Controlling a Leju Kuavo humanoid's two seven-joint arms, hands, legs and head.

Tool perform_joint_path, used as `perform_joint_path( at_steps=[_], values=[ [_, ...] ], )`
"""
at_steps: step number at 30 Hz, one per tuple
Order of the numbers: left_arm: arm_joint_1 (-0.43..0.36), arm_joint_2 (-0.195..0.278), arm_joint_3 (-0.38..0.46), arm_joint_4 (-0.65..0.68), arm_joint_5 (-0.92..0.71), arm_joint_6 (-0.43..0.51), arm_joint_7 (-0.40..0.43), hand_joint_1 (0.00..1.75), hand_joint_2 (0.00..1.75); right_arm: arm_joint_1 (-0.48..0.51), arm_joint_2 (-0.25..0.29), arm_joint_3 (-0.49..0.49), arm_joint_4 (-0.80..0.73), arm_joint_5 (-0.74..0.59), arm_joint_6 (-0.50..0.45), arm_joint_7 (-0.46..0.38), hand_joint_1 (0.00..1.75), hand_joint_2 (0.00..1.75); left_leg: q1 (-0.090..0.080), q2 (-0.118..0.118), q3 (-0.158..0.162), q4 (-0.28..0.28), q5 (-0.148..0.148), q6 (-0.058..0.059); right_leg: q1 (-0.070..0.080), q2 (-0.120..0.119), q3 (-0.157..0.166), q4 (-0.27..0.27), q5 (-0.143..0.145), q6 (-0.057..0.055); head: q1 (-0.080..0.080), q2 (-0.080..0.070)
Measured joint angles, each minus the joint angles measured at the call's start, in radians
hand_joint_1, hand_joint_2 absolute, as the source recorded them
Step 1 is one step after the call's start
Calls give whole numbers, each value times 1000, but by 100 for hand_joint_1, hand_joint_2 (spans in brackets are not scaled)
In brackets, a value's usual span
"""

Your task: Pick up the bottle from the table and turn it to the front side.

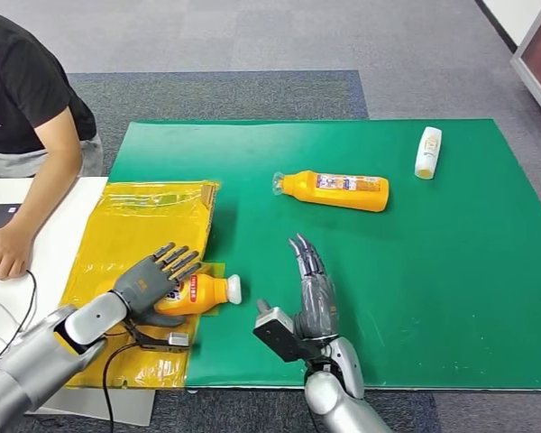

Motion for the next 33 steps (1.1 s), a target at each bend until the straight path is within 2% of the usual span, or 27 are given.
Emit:
perform_joint_path(
  at_steps=[4, 9, 15, 18, 21, 27, 30, 33],
  values=[
    [-14, 66, -56, 0, -12, 52, 49, 0, 0, 9, 0, -1, -10, -22, 3, -7, 0, 175, 0, 0, -1, 0, 0, 0, 0, 0, -1, 0, 0, 0, 0, 0],
    [-38, 131, -116, 4, -12, 104, 67, 0, 0, 12, 0, -3, -11, -43, 11, -22, 0, 175, 0, 0, -1, 0, 0, 0, 0, 0, -1, 0, 0, 0, 0, 0],
    [-41, 140, -132, 17, -12, 169, 108, 0, 0, 12, 1, -3, -14, -48, 4, -25, 0, 175, 0, 0, -1, 0, 0, 0, 0, -1, -1, 0, 0, 0, 0, 0],
    [-36, 119, -134, 12, -12, 189, 129, 0, 0, 13, 1, -3, -22, -41, 0, -19, 0, 175, 0, 0, -2, 0, 0, 0, 0, -1, -1, 0, 0, 0, 0, 0],
    [-10, 77, -96, -34, 7, 208, 90, 0, 0, 18, 1, -5, -33, -28, -5, -8, 0, 175, 0, 0, -2, 1, 0, 0, 0, -1, -1, 0, 0, 0, 0, 0],
    [61, -59, 68, -245, 149, 307, -44, 0, 0, 30, -4, -9, -43, -13, -23, 0, 0, 175, 0, -1, -5, 3, -1, 1, -1, -1, -3, 0, 0, 1, 0, 0],
    [86, -112, 147, -358, 125, 403, -70, 0, 0, 30, -9, -9, -43, -14, -29, -5, 0, 175, 0, 0, -6, 3, -1, 1, -1, -1, -4, -1, 0, 1, 0, 0],
    [113, -153, 231, -486, 72, 425, -109, 0, 0, 29, -13, -6, -43, -16, -31, -6, 0, 175, 0, 0, -6, 3, -1, 1, 0, -1, -4, 0, 0, 1, 0, 0]
  ],
)
